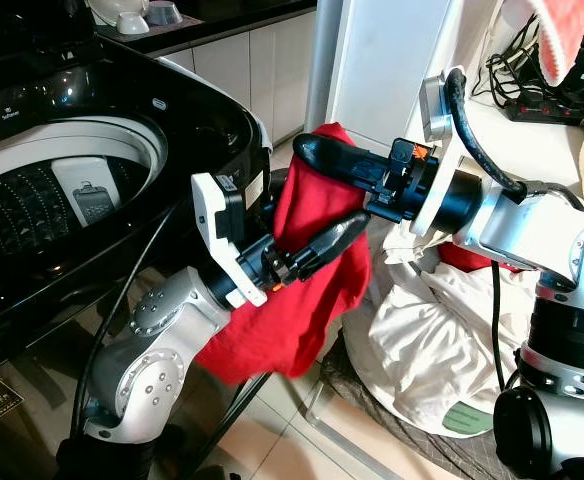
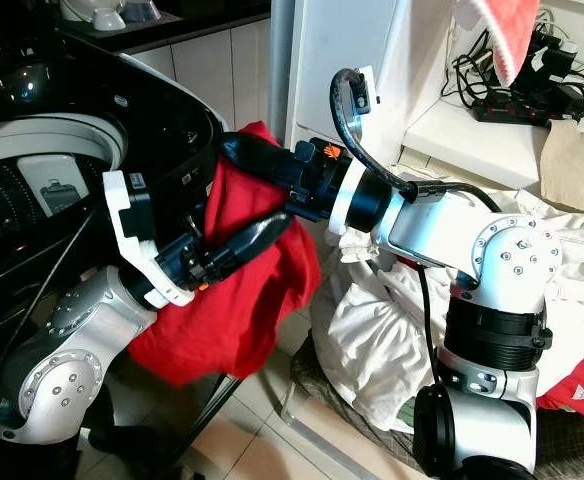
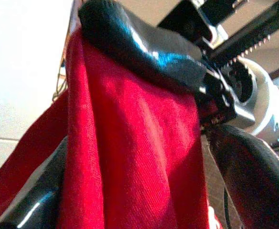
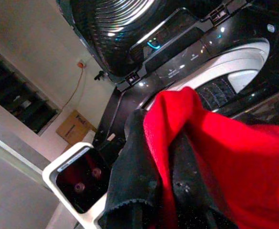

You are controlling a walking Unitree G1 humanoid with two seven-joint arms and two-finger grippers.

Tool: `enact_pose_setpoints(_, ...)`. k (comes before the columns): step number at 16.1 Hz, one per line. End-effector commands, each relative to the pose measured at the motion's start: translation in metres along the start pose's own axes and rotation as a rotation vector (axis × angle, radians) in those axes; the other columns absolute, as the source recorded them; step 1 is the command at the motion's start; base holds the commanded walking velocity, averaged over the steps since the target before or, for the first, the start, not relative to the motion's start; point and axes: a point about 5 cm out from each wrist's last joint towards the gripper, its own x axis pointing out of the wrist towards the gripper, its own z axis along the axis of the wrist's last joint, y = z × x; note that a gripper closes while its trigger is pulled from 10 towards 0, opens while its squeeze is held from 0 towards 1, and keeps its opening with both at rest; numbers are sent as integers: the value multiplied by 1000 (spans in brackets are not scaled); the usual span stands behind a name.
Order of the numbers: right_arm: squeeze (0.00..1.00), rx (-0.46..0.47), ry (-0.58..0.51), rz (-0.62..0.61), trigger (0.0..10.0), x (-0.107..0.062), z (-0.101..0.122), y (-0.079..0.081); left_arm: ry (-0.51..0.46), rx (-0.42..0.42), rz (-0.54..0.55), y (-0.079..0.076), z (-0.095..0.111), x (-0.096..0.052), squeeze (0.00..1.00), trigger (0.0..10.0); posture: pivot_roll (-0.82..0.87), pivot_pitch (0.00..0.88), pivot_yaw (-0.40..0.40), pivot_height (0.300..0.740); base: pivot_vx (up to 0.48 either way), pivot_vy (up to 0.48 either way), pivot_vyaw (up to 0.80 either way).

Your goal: Clothes washing

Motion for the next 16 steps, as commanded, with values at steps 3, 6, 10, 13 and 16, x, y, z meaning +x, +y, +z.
enact_pose_setpoints(3, 0, -15, -28, 16, 0, -2, 4, 5, 45, -5, -24, -3, -6, -1, 0, 0, -39, 0, -30, 740, 0, 0, 0)
enact_pose_setpoints(6, 0, -15, -30, 16, 0, -1, 4, 5, 48, -7, -22, -2, -6, -1, 0, 0, -37, 0, -29, 740, 0, 0, 0)
enact_pose_setpoints(10, 0, -19, -33, 6, 0, 0, 3, 5, 55, 13, 2, 3, -5, -2, 0, 0, -38, 0, -27, 740, 0, 0, 0)
enact_pose_setpoints(13, 0, -21, -37, 1, 0, 0, 3, 4, 51, 20, 22, 6, -4, -2, 0, 0, -38, 0, -24, 740, 0, 0, 0)
enact_pose_setpoints(16, 0, -32, -41, -5, 0, 1, 2, 4, 62, 37, 44, 11, -4, -4, 0, 0, -36, 0, -18, 740, 0, 0, 0)
